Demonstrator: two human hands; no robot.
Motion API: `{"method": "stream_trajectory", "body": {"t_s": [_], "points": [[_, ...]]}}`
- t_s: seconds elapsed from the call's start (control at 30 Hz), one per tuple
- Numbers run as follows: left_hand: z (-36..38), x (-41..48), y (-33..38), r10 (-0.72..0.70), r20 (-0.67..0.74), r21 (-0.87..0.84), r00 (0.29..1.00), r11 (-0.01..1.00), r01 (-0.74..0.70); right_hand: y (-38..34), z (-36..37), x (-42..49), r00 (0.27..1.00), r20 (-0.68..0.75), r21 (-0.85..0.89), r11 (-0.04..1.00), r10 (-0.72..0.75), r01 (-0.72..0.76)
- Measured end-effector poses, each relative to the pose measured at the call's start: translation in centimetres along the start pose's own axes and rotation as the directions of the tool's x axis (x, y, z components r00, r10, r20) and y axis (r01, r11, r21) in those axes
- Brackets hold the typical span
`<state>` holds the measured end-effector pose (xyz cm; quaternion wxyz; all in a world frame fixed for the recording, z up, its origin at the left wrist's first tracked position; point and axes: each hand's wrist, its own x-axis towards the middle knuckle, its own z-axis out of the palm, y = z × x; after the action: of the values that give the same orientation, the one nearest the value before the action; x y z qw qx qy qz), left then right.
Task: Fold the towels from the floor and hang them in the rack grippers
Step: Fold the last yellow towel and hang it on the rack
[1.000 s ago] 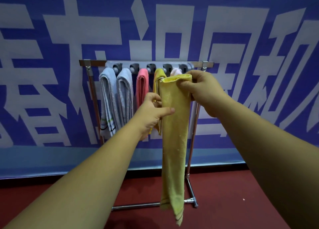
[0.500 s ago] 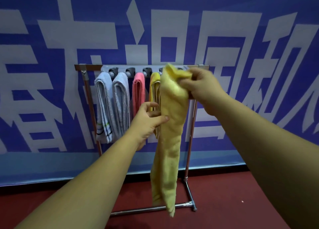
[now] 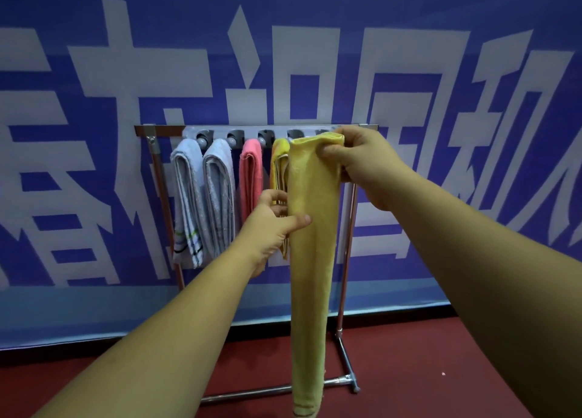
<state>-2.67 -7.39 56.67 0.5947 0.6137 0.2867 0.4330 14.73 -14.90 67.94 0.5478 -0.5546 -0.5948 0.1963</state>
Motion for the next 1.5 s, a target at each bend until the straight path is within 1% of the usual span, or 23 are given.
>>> {"method": "stream_trajectory", "body": {"t_s": [0.07, 0.13, 0.2, 0.3, 0.4, 0.47, 0.53, 0.63, 0.73, 0.83, 0.9, 0.97, 1.13, 1.27, 1.37, 1.43, 1.5], "points": [[0.2, 0.1, 0.2, 0.021, -0.03, -0.016, 0.999, 1.0, -0.022, 0.1, 0.0, -0.1, 1.0, 0.002, 0.007, 1.0, 0.008, -0.008], [0.4, 0.1, 0.6, 0.034, -0.005, -0.021, 0.999, 0.999, -0.034, 0.2, 0.0, -0.3, 1.0, 0.023, 0.026, 0.999, 0.021, -0.022], [0.8, -0.1, 1.1, 0.007, 0.046, -0.033, 0.999, 0.999, -0.005, 0.2, 0.0, -0.5, 0.999, 0.044, 0.046, 0.998, 0.031, -0.033], [1.0, -0.3, 1.0, -0.064, 0.101, 0.01, 0.993, 0.998, 0.063, 0.1, 0.0, -0.5, 0.999, 0.034, 0.096, 0.995, 0.036, -0.039], [1.0, -0.8, 0.1, -0.132, 0.158, 0.093, 0.979, 0.989, 0.119, -0.4, -0.2, -0.3, 1.0, 0.003, 0.158, 0.987, 0.02, -0.02], [0.9, -1.1, -0.6, -0.167, 0.187, 0.142, 0.968, 0.98, 0.142, -0.5, -0.4, 0.1, 0.999, -0.034, 0.165, 0.986, 0.023, -0.017], [0.8, -1.4, -1.0, -0.178, 0.192, 0.155, 0.965, 0.977, 0.15, -0.4, -0.7, 0.5, 0.997, -0.071, 0.154, 0.988, 0.039, -0.028], [0.5, -1.6, -1.1, -0.156, 0.197, 0.155, 0.968, 0.98, 0.126, 0.2, -1.4, 0.6, 0.987, -0.138, 0.136, 0.988, 0.086, -0.067], [-0.1, -1.9, -1.5, -0.116, 0.178, 0.134, 0.977, 0.987, 0.093, 0.6, -2.1, 0.6, 0.967, -0.217, 0.185, 0.978, 0.134, -0.094], [-0.5, -2.1, -2.2, -0.086, 0.128, 0.17, 0.988, 0.983, 0.063, 0.6, -2.4, 0.7, 0.938, -0.29, 0.26, 0.959, 0.19, -0.114], [-0.4, -2.1, -2.8, -0.069, 0.077, 0.188, 0.995, 0.981, 0.054, 0.6, -2.4, 0.8, 0.933, -0.294, 0.28, 0.952, 0.208, -0.124], [-0.3, -1.9, -3.1, -0.05, 0.028, 0.194, 0.998, 0.98, 0.043, 0.6, -2.2, 1.0, 0.938, -0.285, 0.264, 0.957, 0.197, -0.121], [-0.6, -1.6, -3.2, -0.007, 0.011, 0.201, 1.0, 0.98, 0.005, 0.7, -2.1, 1.7, 0.93, -0.307, 0.229, 0.964, 0.201, -0.133], [-0.9, -1.4, -3.5, 0.036, -0.038, 0.282, 0.999, 0.959, -0.024, 0.5, -1.9, 2.2, 0.918, -0.325, 0.221, 0.963, 0.225, -0.157], [-0.8, -1.1, -4.0, 0.044, -0.095, 0.32, 0.995, 0.947, -0.011, -0.3, -1.1, 2.4, 0.938, -0.298, 0.222, 0.969, 0.177, -0.112], [-0.3, -1.0, -4.1, 0.018, -0.075, 0.294, 0.997, 0.956, 0.005, -0.9, -0.4, 2.4, 0.954, -0.275, 0.192, 0.979, 0.117, -0.065], [0.4, -1.2, -4.3, -0.026, -0.04, 0.228, 0.999, 0.973, 0.034, -1.4, 0.0, 2.6, 0.96, -0.27, 0.157, 0.987, 0.075, -0.033]]}}
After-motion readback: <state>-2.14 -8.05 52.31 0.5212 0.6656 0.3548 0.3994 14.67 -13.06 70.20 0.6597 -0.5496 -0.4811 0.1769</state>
